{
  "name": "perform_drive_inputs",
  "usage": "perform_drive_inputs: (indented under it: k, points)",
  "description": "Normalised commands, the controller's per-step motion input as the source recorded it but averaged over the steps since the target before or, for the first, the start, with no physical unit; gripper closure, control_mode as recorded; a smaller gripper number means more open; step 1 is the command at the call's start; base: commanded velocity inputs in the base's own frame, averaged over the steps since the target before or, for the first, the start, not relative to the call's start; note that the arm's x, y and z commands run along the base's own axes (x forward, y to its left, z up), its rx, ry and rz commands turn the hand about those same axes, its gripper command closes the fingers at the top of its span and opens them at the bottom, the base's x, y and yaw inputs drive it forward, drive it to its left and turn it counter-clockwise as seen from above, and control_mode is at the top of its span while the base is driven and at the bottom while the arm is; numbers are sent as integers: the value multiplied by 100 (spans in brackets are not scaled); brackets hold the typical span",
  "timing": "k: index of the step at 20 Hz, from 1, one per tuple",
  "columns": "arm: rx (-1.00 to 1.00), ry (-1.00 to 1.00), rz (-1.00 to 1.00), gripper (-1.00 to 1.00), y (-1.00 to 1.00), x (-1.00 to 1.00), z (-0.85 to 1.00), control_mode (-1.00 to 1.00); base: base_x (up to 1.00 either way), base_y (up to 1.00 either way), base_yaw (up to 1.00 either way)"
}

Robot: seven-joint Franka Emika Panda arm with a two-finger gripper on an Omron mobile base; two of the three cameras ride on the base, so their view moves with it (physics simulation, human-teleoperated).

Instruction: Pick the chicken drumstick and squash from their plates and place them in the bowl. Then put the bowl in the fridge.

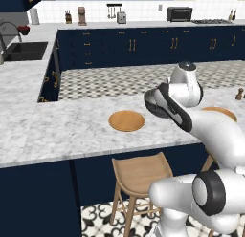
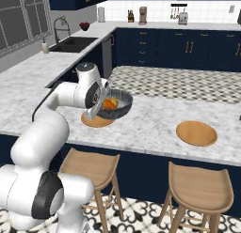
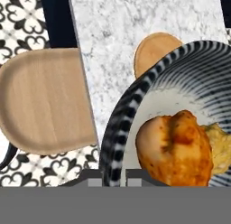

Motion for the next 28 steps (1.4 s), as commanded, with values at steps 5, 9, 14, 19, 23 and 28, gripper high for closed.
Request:
perform_drive_inputs:
  k: [5,9,14,19,23,28]
  points:
    - [-5,-9,26,100,3,-34,21,-100,0,0,0]
    - [-3,-17,18,100,0,-61,22,-100,0,0,0]
    - [0,-4,5,100,-1,-100,42,-100,0,0,0]
    - [0,3,0,100,0,-96,47,-100,0,0,0]
    - [0,0,0,100,0,0,0,100,-61,-71,-3]
    - [0,0,0,100,0,0,0,100,-31,-100,-44]
